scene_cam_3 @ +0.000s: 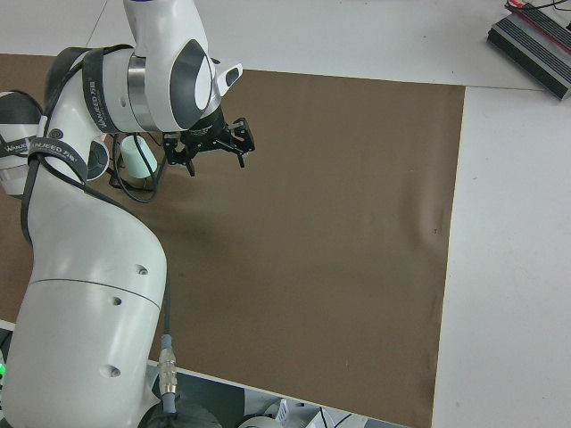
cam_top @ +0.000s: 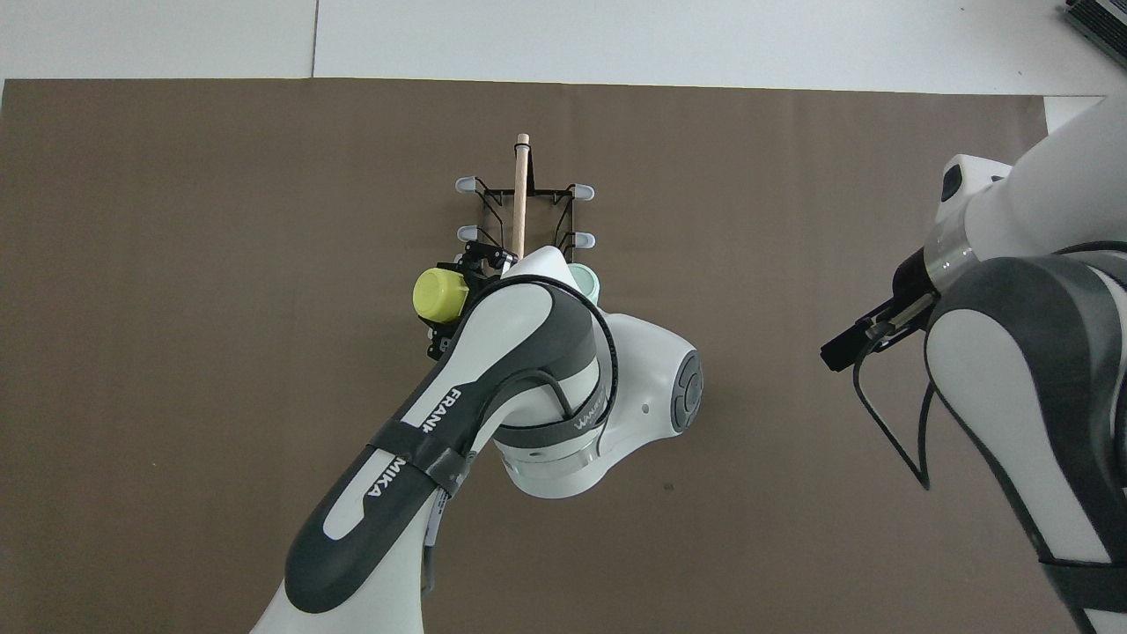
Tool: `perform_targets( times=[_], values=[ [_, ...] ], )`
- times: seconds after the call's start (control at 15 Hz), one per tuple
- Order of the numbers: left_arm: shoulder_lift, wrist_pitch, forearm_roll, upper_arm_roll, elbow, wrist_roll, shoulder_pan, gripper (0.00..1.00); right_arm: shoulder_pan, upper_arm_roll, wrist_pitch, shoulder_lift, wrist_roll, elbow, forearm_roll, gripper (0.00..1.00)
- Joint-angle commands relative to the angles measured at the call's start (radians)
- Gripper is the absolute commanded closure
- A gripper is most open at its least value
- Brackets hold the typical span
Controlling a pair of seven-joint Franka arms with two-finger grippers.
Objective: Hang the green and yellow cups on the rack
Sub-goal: 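Hang the yellow cup on a rack peg while the right gripper withdraws, then open the left gripper and withdraw it from the rack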
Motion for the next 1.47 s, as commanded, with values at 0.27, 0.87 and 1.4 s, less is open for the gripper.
perform_targets(
  times=[0.27, 0.87, 1.4],
  values=[
    [0.012, -0.014, 0.015, 0.010, 0.023, -0.017, -0.010, 0.00, -0.082, -0.002, 0.208, -0.002, 0.008, -0.027, -0.018, 0.00],
    [-0.104, 0.154, -0.061, 0.018, 0.017, 0.139, 0.200, 0.00, -0.063, 0.001, 0.326, 0.004, 0.117, -0.023, -0.093, 0.00],
    [-0.160, 0.412, -0.331, 0.018, 0.020, 0.562, 0.488, 0.00, -0.014, 0.009, 0.294, -0.005, 0.247, -0.024, -0.190, 0.00]
  ],
)
